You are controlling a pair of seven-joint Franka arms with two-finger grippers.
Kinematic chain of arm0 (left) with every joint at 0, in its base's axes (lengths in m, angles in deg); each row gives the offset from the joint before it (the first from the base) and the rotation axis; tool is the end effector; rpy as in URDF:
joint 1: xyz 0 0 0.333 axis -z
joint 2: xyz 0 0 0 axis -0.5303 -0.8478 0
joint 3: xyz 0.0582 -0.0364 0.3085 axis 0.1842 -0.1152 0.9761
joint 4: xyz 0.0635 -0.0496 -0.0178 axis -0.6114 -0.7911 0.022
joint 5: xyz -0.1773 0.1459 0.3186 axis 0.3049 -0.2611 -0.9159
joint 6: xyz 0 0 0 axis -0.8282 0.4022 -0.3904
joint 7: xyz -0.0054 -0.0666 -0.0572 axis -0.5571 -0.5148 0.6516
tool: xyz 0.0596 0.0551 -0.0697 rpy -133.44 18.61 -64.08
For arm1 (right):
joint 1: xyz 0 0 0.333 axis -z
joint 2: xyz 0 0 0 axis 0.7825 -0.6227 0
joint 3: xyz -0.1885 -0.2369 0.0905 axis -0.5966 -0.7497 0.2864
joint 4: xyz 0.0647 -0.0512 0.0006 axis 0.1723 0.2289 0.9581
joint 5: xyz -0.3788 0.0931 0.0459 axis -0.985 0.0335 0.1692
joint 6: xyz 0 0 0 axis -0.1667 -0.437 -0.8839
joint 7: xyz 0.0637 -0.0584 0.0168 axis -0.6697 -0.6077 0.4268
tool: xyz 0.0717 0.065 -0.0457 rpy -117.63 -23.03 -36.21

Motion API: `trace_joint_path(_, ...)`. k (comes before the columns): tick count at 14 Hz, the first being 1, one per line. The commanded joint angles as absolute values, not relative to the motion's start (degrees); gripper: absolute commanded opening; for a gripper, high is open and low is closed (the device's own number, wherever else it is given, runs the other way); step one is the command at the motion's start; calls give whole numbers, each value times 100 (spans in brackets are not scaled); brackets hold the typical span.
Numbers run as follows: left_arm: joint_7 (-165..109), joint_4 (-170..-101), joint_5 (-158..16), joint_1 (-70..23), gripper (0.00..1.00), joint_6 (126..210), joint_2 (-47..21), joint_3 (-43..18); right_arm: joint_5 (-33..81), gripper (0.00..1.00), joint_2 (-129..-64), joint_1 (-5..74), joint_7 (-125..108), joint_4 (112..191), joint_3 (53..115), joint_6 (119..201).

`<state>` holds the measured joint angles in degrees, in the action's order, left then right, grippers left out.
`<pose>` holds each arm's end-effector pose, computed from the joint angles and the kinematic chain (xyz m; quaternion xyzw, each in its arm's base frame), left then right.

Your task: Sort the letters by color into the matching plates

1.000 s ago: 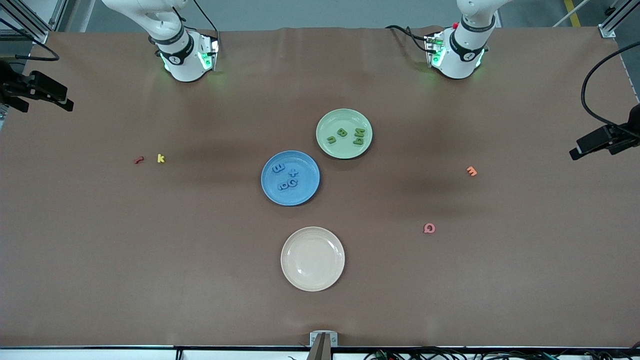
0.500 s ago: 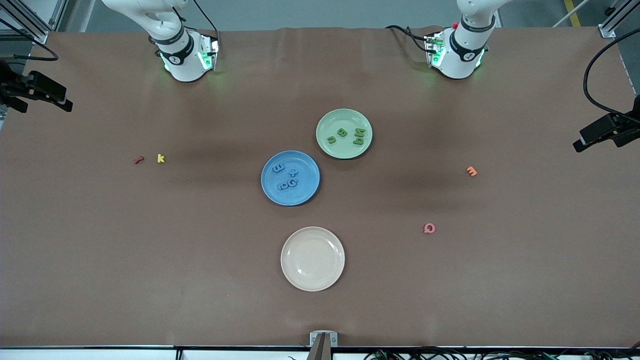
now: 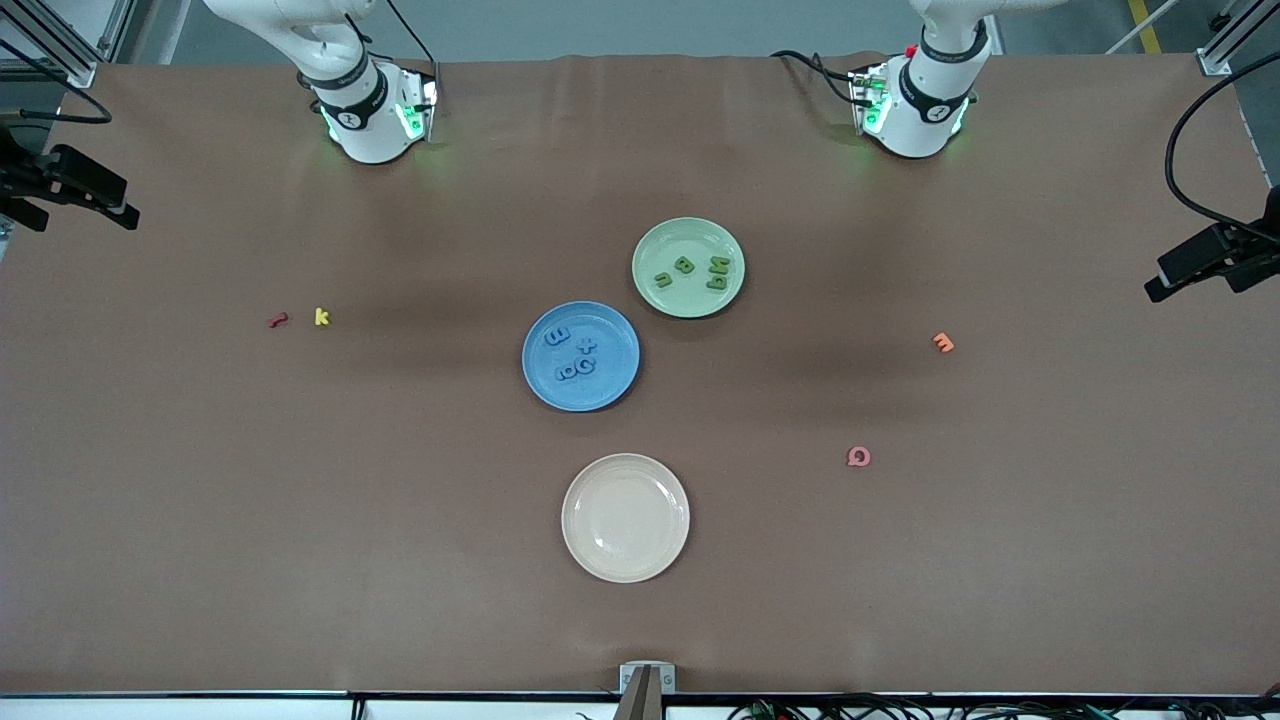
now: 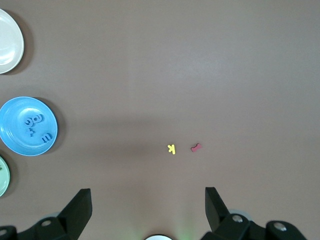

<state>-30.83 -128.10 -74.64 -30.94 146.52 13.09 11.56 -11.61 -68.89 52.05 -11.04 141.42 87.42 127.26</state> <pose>0.5600 0.0374 0.6230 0.9957 0.0722 0.0380 0.0437 0.5160 -0.0231 0.6625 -0.9998 0.0017 0.0169 0.0115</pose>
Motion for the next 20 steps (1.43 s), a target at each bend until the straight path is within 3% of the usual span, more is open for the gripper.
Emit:
trace_joint_path(1, -3204, -12858, -7500, -2614, 99, 14518, 1457, 1670, -1076, 100, -6905, 5254, -1139, 14049, 8754, 12708)
trace_joint_path(7, -3195, -12867, -7517, -2605, 99, 14509, 1518, 1574, -1076, 100, -6887, 5254, -1139, 14067, 8754, 12761)
trace_joint_path(10, -3177, -13112, -7675, -2877, 99, 14500, 1790, 1065, -1076, 100, -6879, 5254, -1139, 14067, 8754, 12769)
trace_joint_path(20, -3213, -13139, -7799, -3158, 99, 14544, 1826, 924, -1005, 100, -6861, 5254, -1112, 14075, 8754, 12822)
